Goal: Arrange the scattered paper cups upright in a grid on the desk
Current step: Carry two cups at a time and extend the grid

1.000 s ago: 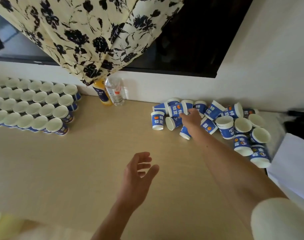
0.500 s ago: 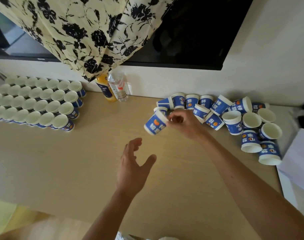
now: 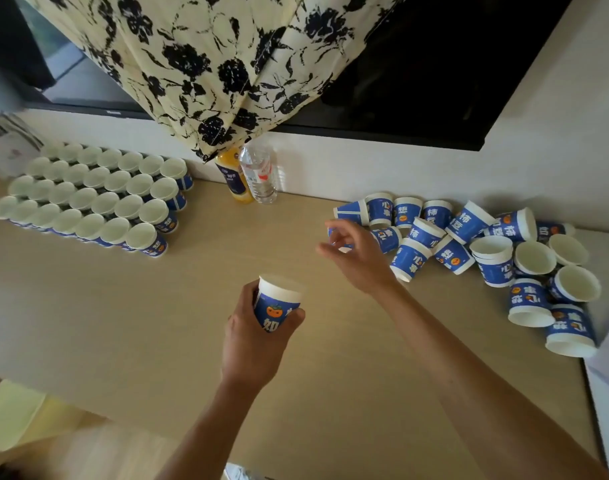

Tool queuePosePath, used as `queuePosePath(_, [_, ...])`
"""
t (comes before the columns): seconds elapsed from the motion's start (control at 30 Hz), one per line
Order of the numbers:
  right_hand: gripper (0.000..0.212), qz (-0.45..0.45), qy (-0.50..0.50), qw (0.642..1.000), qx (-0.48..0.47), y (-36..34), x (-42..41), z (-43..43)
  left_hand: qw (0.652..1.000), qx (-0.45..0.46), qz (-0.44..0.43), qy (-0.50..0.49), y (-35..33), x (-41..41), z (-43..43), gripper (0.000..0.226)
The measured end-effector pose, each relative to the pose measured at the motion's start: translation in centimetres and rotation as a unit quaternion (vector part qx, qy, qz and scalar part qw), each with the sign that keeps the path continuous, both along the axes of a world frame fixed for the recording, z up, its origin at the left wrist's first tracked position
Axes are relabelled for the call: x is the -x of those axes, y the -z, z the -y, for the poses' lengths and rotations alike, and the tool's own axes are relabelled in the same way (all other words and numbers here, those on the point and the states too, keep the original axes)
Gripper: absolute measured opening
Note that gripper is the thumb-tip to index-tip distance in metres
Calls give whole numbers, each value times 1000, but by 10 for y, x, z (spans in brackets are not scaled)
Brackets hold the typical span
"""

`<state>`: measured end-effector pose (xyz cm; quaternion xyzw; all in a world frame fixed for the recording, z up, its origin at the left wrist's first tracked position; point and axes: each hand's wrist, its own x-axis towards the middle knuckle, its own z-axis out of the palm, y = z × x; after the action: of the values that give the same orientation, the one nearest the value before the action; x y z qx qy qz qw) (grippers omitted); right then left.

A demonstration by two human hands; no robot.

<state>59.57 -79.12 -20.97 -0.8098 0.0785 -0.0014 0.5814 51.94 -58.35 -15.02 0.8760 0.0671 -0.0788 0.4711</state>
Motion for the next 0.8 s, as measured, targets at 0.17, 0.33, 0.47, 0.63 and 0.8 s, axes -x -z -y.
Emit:
queuePosePath(0.17, [89, -81, -13, 937, 339, 56, -55, -10, 999, 21, 6, -38, 3, 9, -21, 48])
queuePosePath(0.33, [86, -120, -51, 897, 423, 94, -75, -12, 997, 38, 16, -64, 1, 16, -41, 49])
queuePosePath(0.47, [81, -86, -48, 879, 466, 104, -65, -22, 995, 38, 20, -85, 4, 21, -57, 51])
queuePosePath(0.63, [76, -31, -13, 894, 446, 118, -38, -30, 994, 46, 17, -100, 7, 31, -74, 54])
queuePosePath(0.8, [99, -117, 25, 931, 344, 116, -17, -40, 991, 52, 20, -121, 12, 41, -103, 56])
